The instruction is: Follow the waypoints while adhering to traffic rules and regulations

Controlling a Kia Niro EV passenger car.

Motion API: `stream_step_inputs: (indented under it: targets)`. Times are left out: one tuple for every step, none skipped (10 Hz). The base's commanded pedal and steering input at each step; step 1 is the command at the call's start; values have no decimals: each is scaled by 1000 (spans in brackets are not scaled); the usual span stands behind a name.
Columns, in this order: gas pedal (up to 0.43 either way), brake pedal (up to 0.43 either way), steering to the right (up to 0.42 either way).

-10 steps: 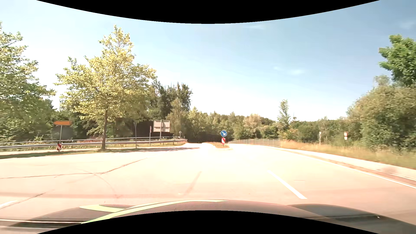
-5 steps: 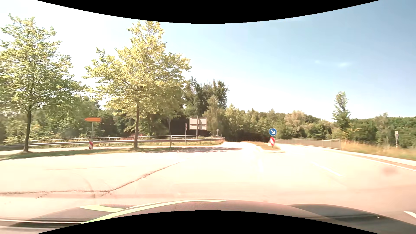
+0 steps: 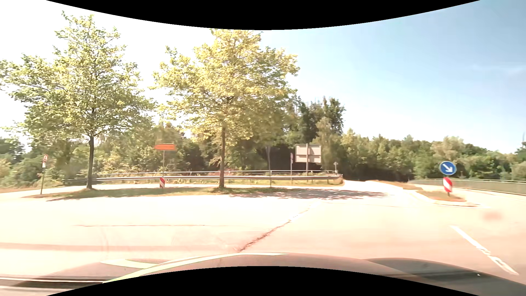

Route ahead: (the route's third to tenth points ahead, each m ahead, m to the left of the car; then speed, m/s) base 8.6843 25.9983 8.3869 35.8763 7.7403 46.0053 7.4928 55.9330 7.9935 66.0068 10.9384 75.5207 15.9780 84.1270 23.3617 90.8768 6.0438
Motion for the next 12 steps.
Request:
stream_step_inputs:
  targets:
    - [0, 0, -348]
    - [0, 0, -359]
    - [0, 0, -372]
    - [0, 0, -390]
    - [0, 0, -401]
    - [0, 0, -403]
    - [118, 0, -398]
    - [150, 0, -394]
    - [150, 0, -394]
    - [150, 0, -393]
    - [150, 0, -388]
    - [150, 0, -382]
